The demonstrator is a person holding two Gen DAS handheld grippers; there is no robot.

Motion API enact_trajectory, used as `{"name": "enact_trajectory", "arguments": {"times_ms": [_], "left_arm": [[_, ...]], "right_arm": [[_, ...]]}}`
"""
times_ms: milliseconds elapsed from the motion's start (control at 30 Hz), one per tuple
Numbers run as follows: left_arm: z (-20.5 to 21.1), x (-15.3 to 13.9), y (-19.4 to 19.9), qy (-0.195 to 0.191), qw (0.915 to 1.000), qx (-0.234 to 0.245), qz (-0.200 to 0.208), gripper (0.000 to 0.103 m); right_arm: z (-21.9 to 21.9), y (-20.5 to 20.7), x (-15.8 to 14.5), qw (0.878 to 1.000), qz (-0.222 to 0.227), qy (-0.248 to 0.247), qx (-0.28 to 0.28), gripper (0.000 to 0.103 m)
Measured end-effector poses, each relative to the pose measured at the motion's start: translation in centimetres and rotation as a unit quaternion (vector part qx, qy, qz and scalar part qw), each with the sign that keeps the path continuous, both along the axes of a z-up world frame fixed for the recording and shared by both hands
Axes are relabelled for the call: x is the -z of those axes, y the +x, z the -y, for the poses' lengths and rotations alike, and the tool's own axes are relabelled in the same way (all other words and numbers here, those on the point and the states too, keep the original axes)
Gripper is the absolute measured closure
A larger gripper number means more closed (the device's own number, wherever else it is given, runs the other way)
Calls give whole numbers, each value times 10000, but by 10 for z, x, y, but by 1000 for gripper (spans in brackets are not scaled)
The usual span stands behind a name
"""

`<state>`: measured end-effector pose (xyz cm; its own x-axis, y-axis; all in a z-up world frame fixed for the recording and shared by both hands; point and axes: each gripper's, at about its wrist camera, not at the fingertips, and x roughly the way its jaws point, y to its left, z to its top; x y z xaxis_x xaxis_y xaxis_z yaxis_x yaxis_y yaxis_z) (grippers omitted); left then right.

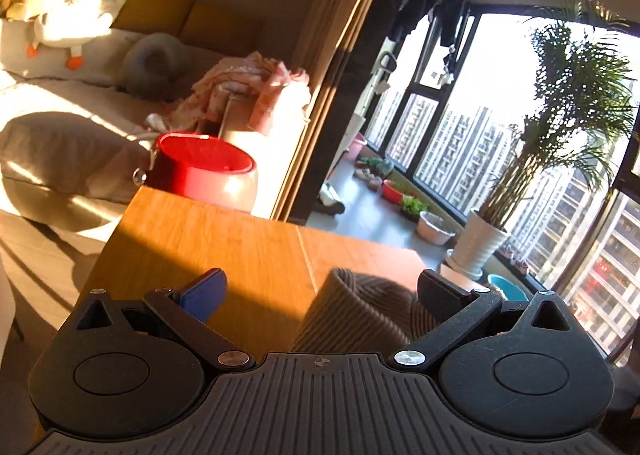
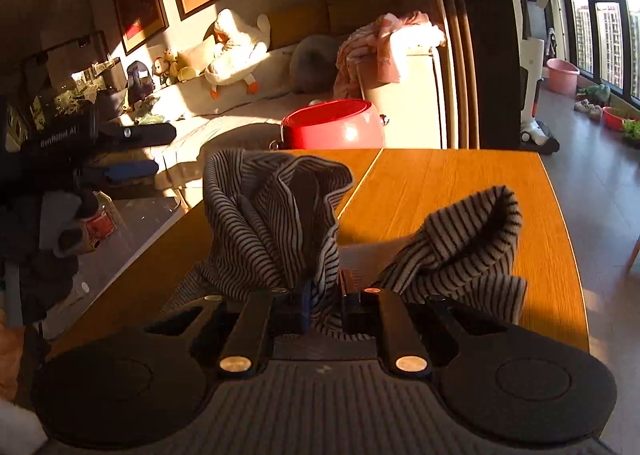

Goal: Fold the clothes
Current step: 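Grasp the sweater hem with the right tool while the left tool grasps beside it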

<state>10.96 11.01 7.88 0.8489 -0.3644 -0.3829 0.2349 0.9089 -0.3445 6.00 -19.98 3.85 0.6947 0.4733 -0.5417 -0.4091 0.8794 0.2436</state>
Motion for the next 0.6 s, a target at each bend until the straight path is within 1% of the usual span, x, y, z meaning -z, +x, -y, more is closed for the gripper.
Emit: {"name": "enact_trajectory", "arguments": {"times_ms": [67,167,267,333,400,433,467,500,533,567,600], "left_arm": [[6,-8,-8,38,9999,120,115,0],[21,-5,-13,145,9991,376,95,0],[31,0,-20,296,9975,636,39,0],[37,6,-23,523,9949,864,-28,0],[43,16,-28,907,9890,1158,-177,1],[45,23,-29,1114,9848,1303,-279,1],[46,33,-29,1324,9794,1450,-475,1],[46,43,-28,1508,9733,1579,-707,1],[45,53,-29,1677,9680,1639,-898,2],[44,63,-30,1844,9622,1689,-1081,3],[39,61,-29,1686,9655,1647,-1110,4]], "right_arm": [[1,-18,16,9998,-204,33,-3,90],[-4,-38,30,9990,-409,-178,-79,90],[-5,-55,24,9981,-306,-486,-213,89],[2,-66,8,9983,-103,-471,-327,88],[14,-71,-13,9990,217,-339,-217,78],[21,-72,-23,9988,401,-294,-44,68],[27,-73,-32,9979,579,-254,129,59],[32,-72,-36,9968,684,-271,299,55],[36,-67,-36,9961,680,-315,472,48],[40,-63,-35,9950,676,-360,644,48],[43,-58,-33,9938,657,-398,809,48]]}}
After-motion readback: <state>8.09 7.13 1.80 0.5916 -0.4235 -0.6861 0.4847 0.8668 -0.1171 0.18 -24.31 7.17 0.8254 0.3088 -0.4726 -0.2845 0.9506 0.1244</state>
